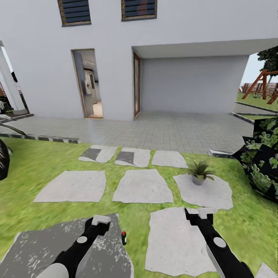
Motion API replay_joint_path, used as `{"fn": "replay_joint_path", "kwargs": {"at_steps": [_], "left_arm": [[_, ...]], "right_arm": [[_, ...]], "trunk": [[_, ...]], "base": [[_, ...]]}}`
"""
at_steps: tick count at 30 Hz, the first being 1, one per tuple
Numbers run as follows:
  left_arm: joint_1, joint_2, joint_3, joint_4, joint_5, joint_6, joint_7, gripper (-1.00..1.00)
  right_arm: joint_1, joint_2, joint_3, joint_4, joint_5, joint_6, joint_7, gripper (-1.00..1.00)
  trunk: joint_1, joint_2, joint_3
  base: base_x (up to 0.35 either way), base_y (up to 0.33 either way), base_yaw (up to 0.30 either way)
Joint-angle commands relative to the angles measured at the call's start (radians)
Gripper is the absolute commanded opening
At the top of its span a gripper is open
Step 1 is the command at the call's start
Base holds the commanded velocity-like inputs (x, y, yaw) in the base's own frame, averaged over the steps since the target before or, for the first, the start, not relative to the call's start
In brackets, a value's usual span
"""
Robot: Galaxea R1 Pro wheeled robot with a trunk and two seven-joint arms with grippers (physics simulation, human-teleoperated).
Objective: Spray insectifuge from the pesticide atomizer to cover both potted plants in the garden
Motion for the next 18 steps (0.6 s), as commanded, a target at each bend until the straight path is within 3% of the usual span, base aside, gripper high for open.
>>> {"fn": "replay_joint_path", "kwargs": {"at_steps": [1,18], "left_arm": [[-0.001,-0.001,0.002,0.001,-0.009,-0.005,0.000,1.00],[-0.001,-0.006,0.006,0.000,-0.005,-0.028,0.004,1.00]], "right_arm": [[-0.001,0.000,0.000,0.001,0.001,-0.003,0.000,1.00],[-0.001,0.003,0.000,0.000,0.001,-0.003,-0.001,1.00]], "trunk": [[0.000,0.000,-0.001],[0.000,0.000,-0.001]], "base": [[0.271,-0.156,-0.047],[0.155,-0.237,-0.007]]}}
